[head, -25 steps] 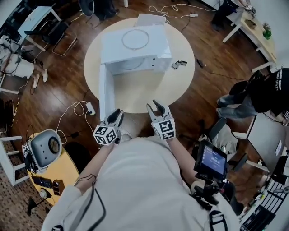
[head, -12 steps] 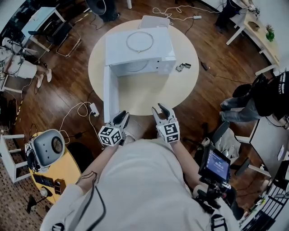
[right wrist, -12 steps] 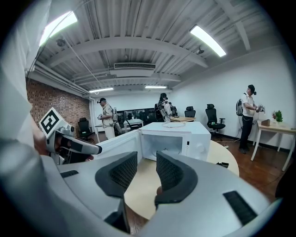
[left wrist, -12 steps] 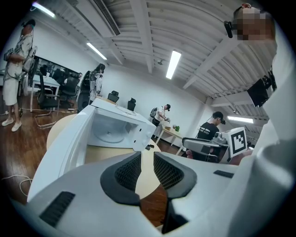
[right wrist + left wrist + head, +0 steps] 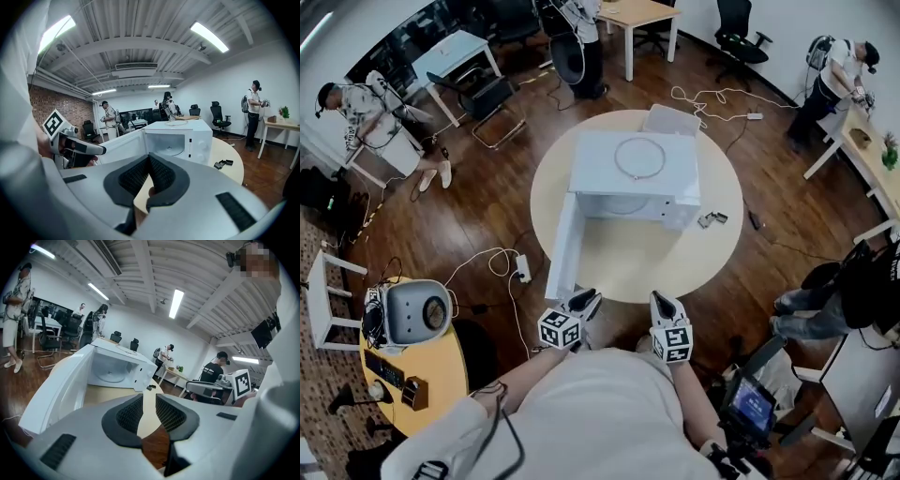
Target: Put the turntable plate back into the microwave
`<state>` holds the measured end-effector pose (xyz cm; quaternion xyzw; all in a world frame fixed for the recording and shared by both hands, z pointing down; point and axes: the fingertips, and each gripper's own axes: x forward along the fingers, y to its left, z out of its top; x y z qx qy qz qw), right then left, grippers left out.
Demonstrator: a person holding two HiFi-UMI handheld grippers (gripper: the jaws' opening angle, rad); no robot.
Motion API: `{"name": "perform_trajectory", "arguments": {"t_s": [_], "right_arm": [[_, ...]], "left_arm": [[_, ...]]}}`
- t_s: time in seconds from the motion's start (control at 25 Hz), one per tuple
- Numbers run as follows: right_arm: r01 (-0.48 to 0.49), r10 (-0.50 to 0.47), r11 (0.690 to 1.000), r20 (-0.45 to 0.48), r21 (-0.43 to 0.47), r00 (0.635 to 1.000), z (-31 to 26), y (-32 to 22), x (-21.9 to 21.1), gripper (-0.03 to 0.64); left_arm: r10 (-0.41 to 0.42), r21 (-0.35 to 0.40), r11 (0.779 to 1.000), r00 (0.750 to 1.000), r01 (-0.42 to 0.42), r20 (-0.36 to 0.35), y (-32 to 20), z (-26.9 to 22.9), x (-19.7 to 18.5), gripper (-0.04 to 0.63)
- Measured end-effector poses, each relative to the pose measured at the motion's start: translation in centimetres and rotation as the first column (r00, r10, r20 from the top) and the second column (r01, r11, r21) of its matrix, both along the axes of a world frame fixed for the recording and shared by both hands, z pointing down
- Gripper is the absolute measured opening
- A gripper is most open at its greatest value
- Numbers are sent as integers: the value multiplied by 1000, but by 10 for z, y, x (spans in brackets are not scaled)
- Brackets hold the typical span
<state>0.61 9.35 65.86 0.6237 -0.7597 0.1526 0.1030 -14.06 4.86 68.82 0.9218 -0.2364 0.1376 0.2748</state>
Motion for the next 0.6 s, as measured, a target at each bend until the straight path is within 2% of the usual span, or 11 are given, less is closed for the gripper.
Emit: {"name": "perform_trajectory", "arguments": {"t_s": [0.32, 0.6], "right_arm": [[25, -27, 998, 30, 62, 999, -25, 5, 30, 8], [26, -38, 993, 101, 116, 994, -52, 19, 65, 8]], "left_arm": [[-34, 20, 999, 999, 34, -8, 10, -8, 26, 72], [-68, 27, 997, 997, 68, -29, 26, -14, 57, 72]]}}
